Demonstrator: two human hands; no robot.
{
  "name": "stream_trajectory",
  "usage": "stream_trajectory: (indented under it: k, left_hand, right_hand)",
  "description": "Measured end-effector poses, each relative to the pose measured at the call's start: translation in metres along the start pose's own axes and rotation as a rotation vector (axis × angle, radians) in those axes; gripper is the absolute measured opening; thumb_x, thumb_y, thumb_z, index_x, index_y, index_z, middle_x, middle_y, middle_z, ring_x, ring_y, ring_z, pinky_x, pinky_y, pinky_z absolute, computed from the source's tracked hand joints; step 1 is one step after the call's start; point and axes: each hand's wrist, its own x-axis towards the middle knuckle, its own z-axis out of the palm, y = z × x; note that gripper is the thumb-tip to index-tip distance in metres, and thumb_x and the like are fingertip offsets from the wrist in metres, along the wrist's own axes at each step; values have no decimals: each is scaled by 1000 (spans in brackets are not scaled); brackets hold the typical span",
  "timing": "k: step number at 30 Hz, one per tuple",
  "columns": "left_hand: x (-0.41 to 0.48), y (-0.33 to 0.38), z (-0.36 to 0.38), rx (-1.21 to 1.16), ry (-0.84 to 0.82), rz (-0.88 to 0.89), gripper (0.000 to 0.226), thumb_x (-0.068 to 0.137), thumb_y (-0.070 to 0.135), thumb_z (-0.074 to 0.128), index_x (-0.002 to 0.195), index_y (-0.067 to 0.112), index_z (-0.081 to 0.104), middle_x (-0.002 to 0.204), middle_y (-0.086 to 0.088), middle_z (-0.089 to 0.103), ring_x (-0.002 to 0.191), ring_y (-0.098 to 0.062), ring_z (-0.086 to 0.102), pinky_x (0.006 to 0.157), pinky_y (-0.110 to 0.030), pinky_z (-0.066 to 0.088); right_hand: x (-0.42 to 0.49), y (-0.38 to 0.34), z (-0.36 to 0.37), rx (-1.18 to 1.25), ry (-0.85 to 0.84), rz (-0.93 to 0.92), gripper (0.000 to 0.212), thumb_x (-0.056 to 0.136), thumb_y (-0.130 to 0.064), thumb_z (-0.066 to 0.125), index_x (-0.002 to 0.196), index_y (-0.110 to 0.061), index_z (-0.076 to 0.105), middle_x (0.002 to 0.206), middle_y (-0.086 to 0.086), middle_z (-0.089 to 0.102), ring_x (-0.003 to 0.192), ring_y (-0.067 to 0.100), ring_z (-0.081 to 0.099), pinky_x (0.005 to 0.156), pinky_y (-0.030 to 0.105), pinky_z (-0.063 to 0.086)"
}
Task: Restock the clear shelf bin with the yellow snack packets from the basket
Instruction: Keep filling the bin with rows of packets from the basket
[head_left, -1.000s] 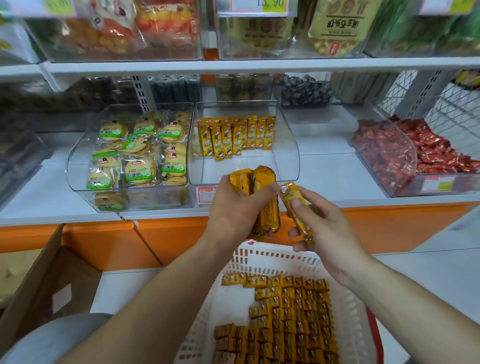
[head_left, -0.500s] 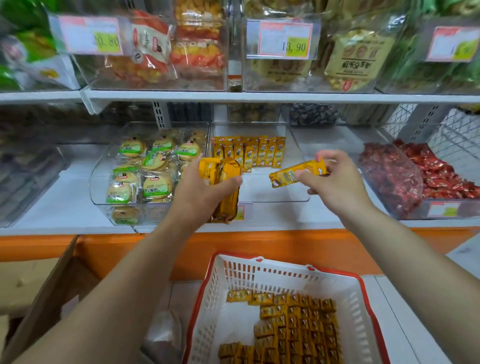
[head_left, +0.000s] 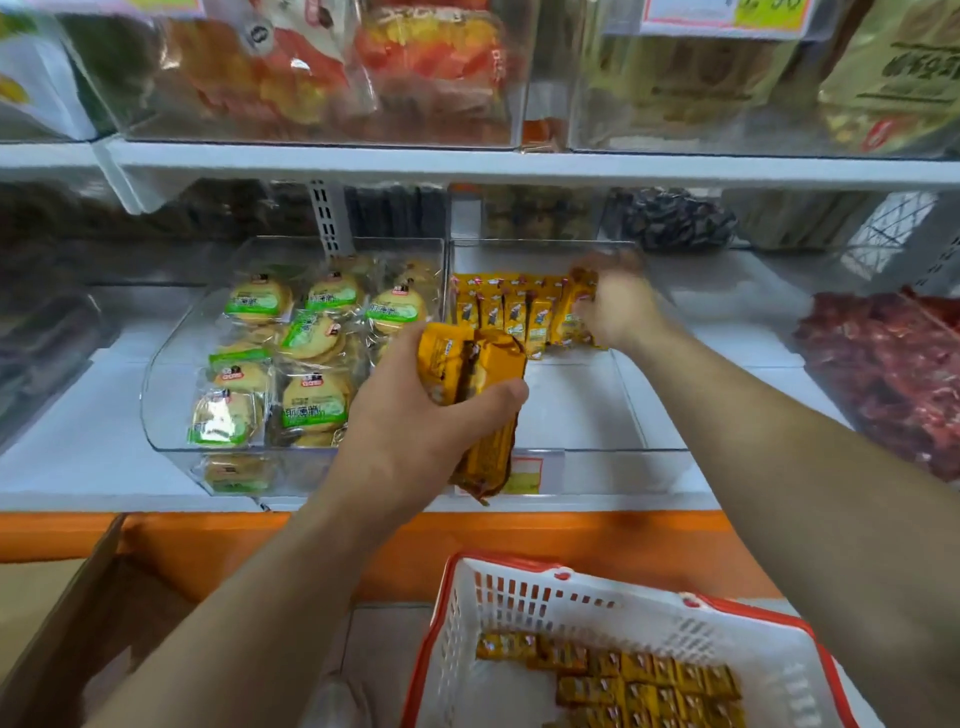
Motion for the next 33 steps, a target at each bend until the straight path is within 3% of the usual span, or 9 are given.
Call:
stream_trajectory:
  k: [4, 10, 15, 18, 22, 26, 28, 30, 33]
  left_hand:
    - [6, -12, -1, 12, 6, -58, 51, 69, 55, 81, 108, 41, 52, 87, 31, 69, 78, 10, 68, 53, -11, 53]
    - [8, -21, -1, 9, 28, -100, 48, 71, 53, 83, 107, 38, 54, 86, 31, 68, 75, 11, 66, 50, -7, 50]
    - [9, -21, -1, -11, 55, -139, 46, 71, 51, 83, 105, 35, 56, 82, 16, 70, 74, 11, 66, 47, -8, 49]
    - [7, -17, 0, -37, 45, -166, 43, 75, 49, 83, 104, 36, 54, 88, 12, 69, 71, 3, 69, 46, -9, 49]
    - [3, -8, 5, -75, 15, -195, 46, 77, 49, 82, 111, 32, 55, 96, 9, 70, 84, -7, 70, 55, -14, 52]
    - [-7, 4, 18, -214, -46, -210, 37, 78, 47, 82, 106, 33, 63, 86, 11, 76, 74, 1, 72, 49, -9, 50]
    - [-13, 11, 29, -263, -109, -199, 29, 81, 42, 81, 105, 29, 69, 87, 10, 79, 78, -5, 75, 58, -16, 57]
    - [-21, 19, 40, -276, -169, -194, 24, 84, 38, 79, 103, 25, 74, 91, 2, 80, 86, -17, 77, 74, -34, 63]
    - [-35, 29, 57, -341, -243, -177, 12, 89, 36, 77, 97, 28, 78, 93, -3, 80, 87, -21, 77, 76, -39, 64]
  right_hand:
    - [13, 6, 17, -84, -63, 16, 44, 91, -9, 57, 134, -16, 57, 136, 20, 52, 124, 36, 50, 99, 35, 45]
    - [12, 8, 34, -13, -47, 53, 43, 83, -6, 68, 123, -8, 53, 110, 19, 65, 100, 37, 62, 78, 38, 52]
    - [5, 12, 31, 43, -40, 149, 41, 79, -13, 70, 116, -7, 54, 99, 14, 68, 93, 33, 64, 72, 33, 51]
    - [-10, 7, 16, 85, 12, 128, 25, 76, -13, 72, 98, -6, 62, 93, 12, 68, 89, 32, 66, 66, 31, 49]
    - [-54, -15, -21, 269, -12, 120, 39, 78, -11, 76, 113, -7, 61, 103, 8, 64, 91, 25, 63, 78, 33, 51]
    - [-136, -47, -70, 722, -177, 127, 28, 84, -19, 74, 109, -21, 62, 92, 4, 68, 78, 13, 68, 68, 26, 55]
    - [-179, -59, -92, 924, -347, 104, 46, 77, -34, 75, 120, -29, 59, 99, -3, 70, 83, 16, 72, 68, 29, 57]
    - [-209, -66, -104, 1006, -416, 111, 67, 69, -42, 80, 131, -37, 53, 103, -10, 65, 78, 14, 69, 68, 29, 57]
    - [-231, -67, -104, 1006, -262, 197, 78, 64, -42, 89, 131, -40, 51, 96, -13, 59, 68, 9, 60, 65, 26, 53]
